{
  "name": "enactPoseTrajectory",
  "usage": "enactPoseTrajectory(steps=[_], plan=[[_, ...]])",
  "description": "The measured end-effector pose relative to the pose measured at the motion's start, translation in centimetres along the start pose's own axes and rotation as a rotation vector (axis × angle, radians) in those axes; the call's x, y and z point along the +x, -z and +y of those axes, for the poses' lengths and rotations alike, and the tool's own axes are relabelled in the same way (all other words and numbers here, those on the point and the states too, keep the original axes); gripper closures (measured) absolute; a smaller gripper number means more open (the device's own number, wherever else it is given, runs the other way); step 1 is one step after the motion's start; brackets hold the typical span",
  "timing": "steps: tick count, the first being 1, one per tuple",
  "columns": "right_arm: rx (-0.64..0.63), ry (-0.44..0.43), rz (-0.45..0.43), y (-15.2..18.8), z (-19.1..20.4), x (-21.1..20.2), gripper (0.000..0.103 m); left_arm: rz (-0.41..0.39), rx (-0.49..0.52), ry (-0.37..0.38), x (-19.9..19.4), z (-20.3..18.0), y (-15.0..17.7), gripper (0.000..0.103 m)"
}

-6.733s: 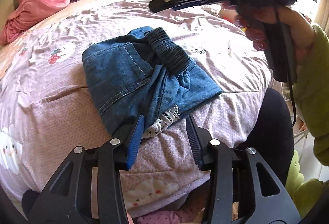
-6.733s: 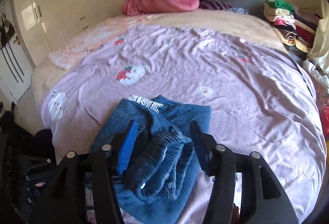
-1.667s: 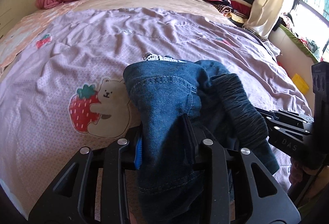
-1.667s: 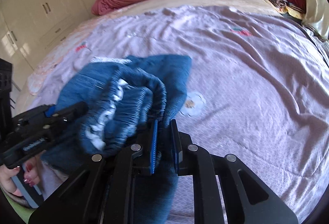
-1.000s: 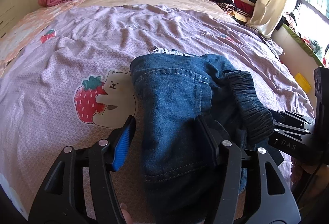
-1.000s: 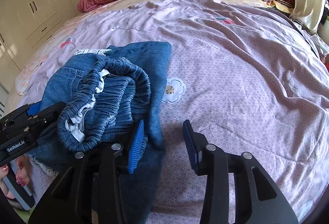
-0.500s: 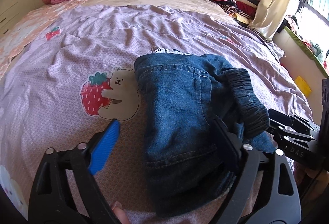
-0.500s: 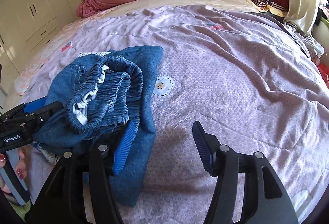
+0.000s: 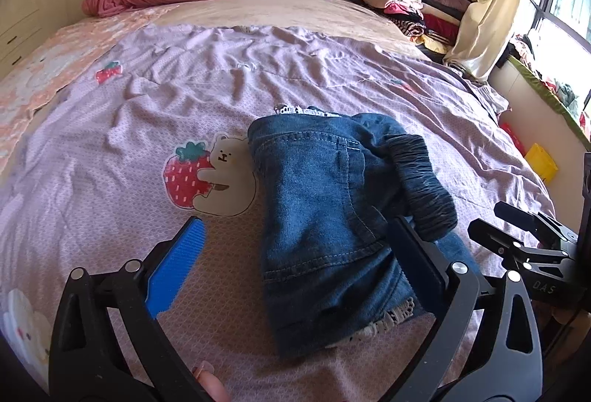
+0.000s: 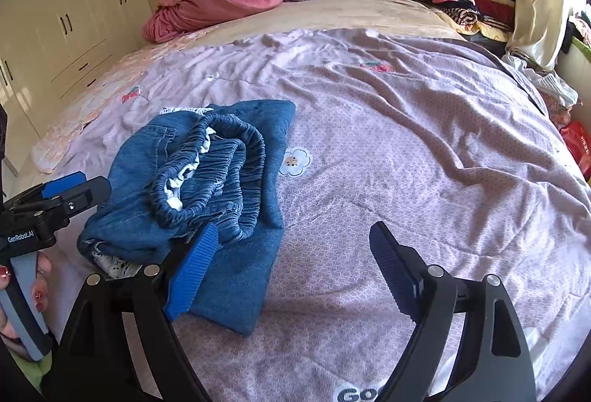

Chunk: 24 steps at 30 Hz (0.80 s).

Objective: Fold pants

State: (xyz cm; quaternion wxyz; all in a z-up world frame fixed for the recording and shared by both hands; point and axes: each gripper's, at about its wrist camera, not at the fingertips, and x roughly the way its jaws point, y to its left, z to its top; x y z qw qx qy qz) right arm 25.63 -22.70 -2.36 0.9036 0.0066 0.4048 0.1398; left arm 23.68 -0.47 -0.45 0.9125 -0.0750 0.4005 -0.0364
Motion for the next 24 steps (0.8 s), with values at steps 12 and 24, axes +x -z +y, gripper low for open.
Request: enactPoseTrajectory(steps=[12, 24], plan=[[0.001, 0.011, -0.048, 0.2, 0.7, -2.8, 0.009, -0.022, 0.008, -0.006, -2.1, -0.1, 0.3, 0.010], [-0.021, 0.016, -0.089, 1.3, 2.0, -6.2, 0.006, -0.047, 0.010, -0.012, -4.7, -0.1, 1.3, 0.010]])
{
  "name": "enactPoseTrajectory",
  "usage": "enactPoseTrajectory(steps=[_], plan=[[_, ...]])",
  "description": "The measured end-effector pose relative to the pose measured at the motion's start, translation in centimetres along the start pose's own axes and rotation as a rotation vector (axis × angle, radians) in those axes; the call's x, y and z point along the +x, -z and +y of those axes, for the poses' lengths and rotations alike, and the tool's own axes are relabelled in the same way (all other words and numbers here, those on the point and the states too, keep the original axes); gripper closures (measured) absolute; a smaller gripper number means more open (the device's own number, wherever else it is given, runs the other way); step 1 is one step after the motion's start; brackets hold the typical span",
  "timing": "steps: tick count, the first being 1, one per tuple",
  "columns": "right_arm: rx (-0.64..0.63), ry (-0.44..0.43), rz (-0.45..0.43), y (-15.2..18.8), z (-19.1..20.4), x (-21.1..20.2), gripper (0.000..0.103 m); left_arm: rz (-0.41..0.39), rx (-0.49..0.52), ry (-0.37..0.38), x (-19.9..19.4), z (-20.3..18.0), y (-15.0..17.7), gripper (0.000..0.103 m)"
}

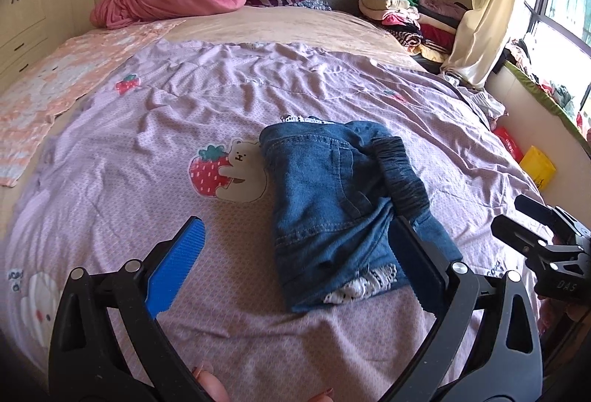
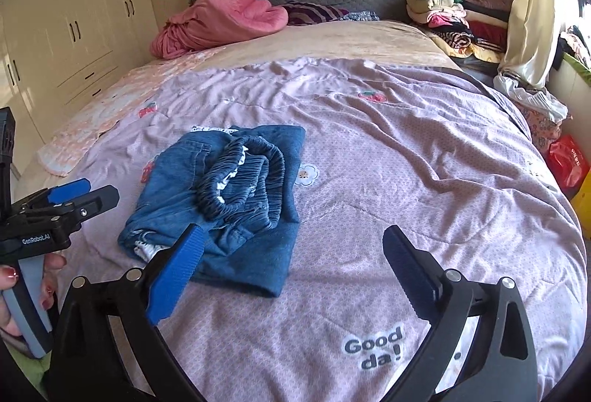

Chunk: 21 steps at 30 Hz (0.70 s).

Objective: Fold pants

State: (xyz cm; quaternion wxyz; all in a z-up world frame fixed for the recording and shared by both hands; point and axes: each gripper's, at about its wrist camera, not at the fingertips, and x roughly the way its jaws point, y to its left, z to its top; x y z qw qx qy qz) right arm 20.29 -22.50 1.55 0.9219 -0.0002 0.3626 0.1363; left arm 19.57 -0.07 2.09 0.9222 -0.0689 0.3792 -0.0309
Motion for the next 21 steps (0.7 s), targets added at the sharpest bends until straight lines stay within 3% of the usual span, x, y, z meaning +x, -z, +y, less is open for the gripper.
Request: enactPoseTrajectory(steps=[21], plan=[[-0.047, 0.011, -0.033, 4.6, 2.0, -5.7, 0.005, -0.010, 0.061, -0.015, -4.9, -1.8, 7.0, 0.010]])
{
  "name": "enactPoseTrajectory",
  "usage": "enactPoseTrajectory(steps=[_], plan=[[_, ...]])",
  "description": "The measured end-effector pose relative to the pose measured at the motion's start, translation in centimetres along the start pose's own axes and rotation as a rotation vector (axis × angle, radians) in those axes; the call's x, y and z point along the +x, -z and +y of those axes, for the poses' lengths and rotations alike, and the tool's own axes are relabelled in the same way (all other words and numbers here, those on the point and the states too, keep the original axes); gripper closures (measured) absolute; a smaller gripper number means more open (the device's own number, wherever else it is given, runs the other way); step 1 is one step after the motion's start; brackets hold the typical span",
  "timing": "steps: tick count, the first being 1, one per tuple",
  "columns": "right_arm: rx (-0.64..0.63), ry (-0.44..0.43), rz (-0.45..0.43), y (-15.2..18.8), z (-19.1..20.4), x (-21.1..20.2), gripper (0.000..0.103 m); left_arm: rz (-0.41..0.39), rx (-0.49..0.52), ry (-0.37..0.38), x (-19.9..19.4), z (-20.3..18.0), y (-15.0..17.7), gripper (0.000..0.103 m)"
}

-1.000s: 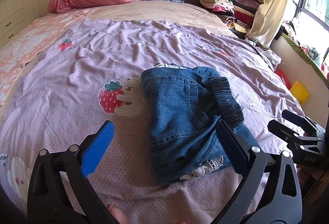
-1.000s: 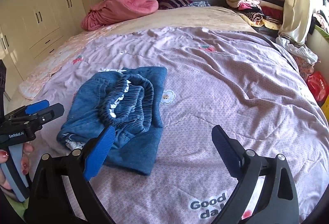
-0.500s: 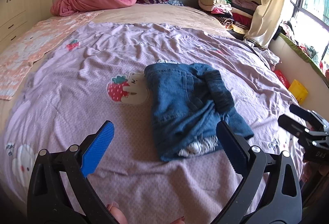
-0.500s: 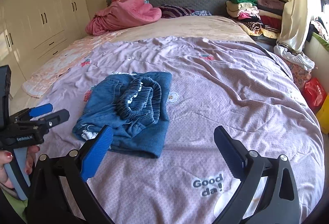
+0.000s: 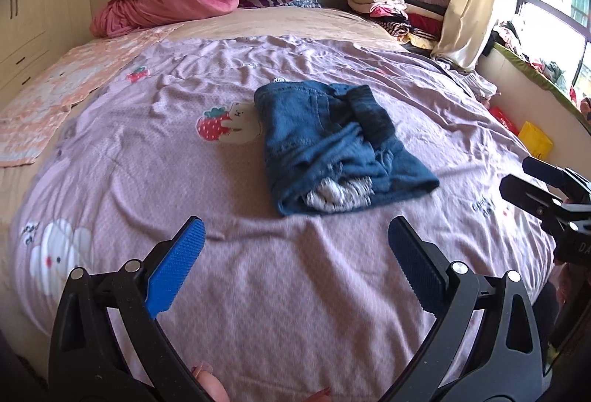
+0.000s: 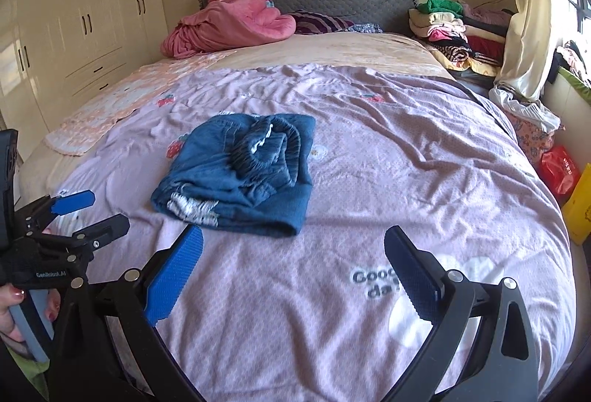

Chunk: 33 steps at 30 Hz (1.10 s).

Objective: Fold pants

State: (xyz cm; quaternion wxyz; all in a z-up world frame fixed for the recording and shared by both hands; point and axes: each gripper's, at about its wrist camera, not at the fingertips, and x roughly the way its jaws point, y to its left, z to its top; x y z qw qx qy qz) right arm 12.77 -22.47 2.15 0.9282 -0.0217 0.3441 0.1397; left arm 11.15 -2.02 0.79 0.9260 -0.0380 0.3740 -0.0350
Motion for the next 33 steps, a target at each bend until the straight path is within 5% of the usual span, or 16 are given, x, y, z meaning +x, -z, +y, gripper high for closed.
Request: enactPoseTrajectory(steps=[17, 33], plan=[[0.053, -0.014, 0.055, 5.6, 0.6, -1.6, 0.005, 0.063, -0.010, 0.018, -0.6, -0.8, 5.5, 0.010], [0.082, -0.005, 0.068, 6.4, 0.3, -1.7, 0.005, 0.062, -0.007, -0.002, -1.0, -0.7, 5.6, 0.010]])
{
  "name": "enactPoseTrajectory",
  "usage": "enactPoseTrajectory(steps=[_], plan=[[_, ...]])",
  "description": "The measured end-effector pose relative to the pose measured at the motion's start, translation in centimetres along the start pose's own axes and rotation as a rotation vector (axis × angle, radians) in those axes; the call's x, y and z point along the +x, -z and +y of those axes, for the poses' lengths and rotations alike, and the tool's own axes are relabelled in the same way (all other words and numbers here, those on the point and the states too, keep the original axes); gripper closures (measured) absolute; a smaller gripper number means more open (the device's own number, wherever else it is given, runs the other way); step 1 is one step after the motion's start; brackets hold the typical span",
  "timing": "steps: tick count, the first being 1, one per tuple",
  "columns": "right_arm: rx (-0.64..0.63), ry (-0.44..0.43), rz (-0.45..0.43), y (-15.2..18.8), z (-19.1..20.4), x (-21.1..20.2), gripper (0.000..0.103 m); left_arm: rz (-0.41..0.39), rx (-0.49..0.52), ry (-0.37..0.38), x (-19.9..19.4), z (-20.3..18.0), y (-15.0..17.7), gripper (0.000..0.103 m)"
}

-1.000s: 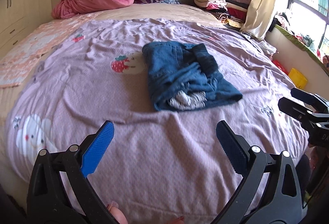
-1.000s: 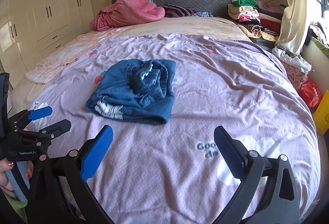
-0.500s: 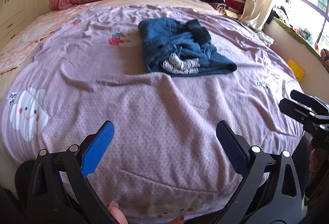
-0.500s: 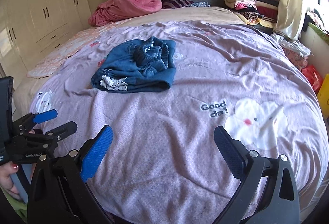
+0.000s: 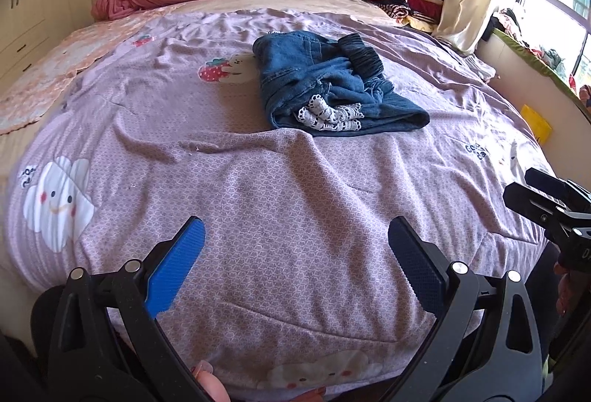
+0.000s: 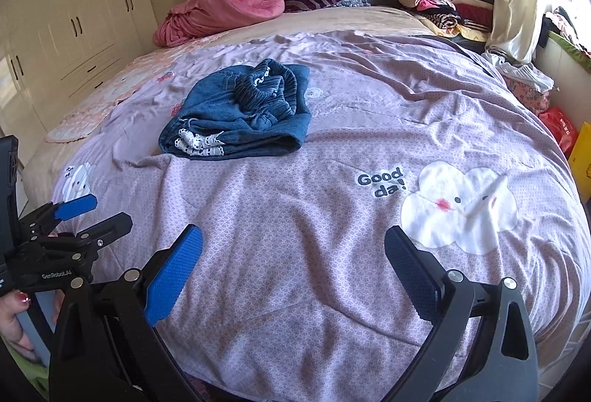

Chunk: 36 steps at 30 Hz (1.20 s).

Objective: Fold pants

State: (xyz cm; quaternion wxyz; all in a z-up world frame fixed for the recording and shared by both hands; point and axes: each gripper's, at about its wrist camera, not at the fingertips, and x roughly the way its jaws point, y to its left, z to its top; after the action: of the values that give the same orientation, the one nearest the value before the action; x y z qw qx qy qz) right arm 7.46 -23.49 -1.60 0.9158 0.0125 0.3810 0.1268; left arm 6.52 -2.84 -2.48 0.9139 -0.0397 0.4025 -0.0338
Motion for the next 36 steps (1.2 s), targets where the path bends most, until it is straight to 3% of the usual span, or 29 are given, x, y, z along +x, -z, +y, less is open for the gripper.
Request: enactPoseTrajectory(steps=[36], plan=[[0.012, 0.024, -0.005, -0.01, -0.18, -0.70, 0.005, -0.002, 0.000, -0.020, -0.88, 0.09, -0.15, 0.010]])
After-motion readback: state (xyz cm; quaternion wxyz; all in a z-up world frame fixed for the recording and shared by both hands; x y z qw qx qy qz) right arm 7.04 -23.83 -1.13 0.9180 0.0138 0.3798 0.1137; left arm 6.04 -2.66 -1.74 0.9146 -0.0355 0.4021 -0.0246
